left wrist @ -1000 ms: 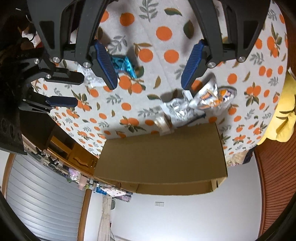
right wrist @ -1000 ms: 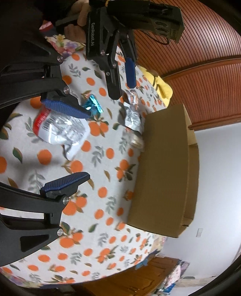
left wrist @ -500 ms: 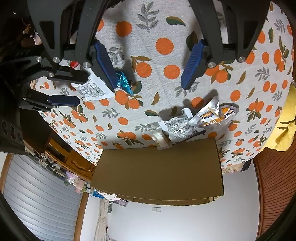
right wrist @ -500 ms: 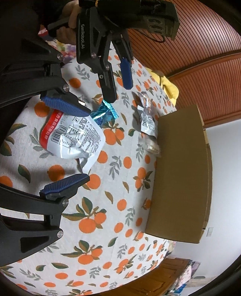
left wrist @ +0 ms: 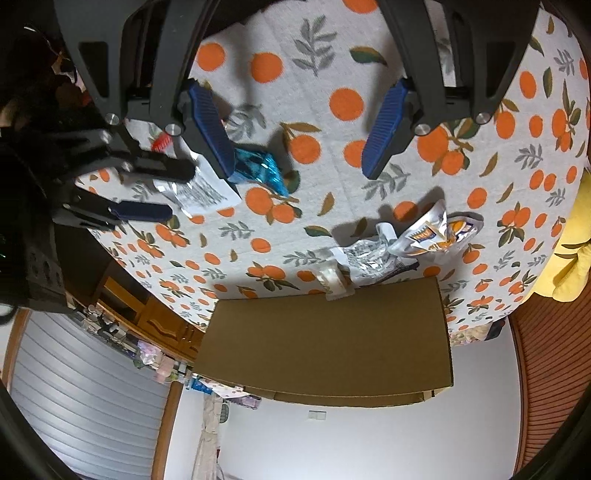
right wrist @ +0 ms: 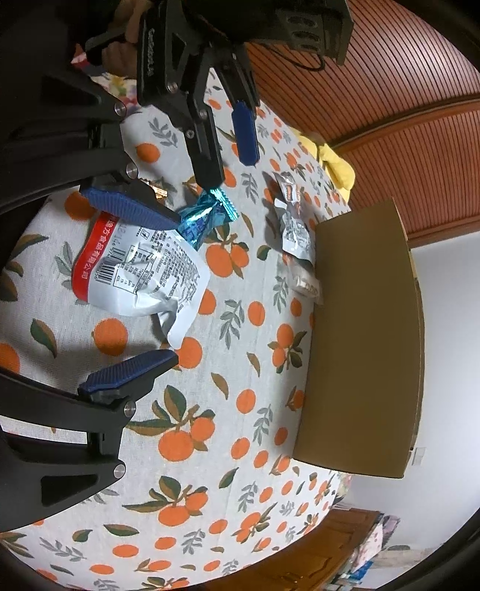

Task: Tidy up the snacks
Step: 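Move both tools back to the snacks on the tablecloth, then grasp the white printed pouch with the right tool while the left tool approaches the gold candy, then close the left tool on the gold wrapped candy while the right tool lifts the white pouch, then carry the gold candy and white pouch over the cardboard box with both tools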

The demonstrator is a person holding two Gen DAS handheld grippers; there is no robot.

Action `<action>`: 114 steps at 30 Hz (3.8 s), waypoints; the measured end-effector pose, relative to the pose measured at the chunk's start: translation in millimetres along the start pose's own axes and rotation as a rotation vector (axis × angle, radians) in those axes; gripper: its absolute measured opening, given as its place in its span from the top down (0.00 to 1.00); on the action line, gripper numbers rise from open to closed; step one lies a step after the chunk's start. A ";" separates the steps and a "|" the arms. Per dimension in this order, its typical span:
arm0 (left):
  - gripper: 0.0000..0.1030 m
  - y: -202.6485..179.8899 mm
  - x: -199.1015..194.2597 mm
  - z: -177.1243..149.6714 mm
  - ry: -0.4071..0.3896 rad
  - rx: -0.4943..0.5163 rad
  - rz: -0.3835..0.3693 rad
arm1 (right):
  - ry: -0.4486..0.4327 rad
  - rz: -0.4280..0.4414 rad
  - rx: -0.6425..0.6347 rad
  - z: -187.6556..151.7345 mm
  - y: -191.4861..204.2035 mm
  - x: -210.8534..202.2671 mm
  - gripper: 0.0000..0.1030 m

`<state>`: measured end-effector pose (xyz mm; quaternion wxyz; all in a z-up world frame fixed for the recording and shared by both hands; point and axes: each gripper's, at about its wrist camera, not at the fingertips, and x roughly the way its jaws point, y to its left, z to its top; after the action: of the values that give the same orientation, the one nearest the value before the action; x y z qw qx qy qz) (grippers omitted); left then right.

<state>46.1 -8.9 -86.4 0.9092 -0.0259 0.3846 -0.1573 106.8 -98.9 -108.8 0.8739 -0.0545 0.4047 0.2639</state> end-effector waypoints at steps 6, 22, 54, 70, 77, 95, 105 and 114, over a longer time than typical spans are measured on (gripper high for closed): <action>0.30 -12.9 -8.7 -9.8 0.002 0.016 -0.030 | -0.007 -0.035 0.013 -1.1 -14.8 -4.5 0.33; 0.47 -48.8 7.6 -17.4 0.060 0.118 -0.114 | 0.021 0.025 0.036 -1.5 -14.2 0.0 0.33; 0.53 -72.8 23.8 -3.9 0.045 0.199 -0.143 | -0.037 0.013 0.024 6.9 -46.4 -27.9 0.79; 0.53 -83.9 56.3 25.4 0.103 0.311 -0.168 | -0.093 -0.011 0.020 18.8 -52.3 -46.2 1.00; 0.48 -88.4 62.9 33.8 0.118 0.342 -0.163 | -0.099 -0.020 0.037 18.9 -61.6 -49.0 1.00; 0.74 -90.1 80.2 41.4 0.150 0.290 -0.220 | -0.126 -0.082 0.018 25.4 -75.9 -68.4 1.00; 0.84 -76.3 69.8 46.4 0.116 0.236 -0.210 | -0.122 -0.087 0.028 26.5 -83.6 -68.2 1.00; 0.83 -56.7 36.6 76.8 0.033 0.214 -0.166 | -0.148 -0.090 -0.005 43.0 -74.1 -71.8 1.00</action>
<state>109.4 -79.6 -48.2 0.8842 0.0424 0.3770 -0.2724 135.1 -178.8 -36.1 0.9122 -0.0550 0.3354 0.2287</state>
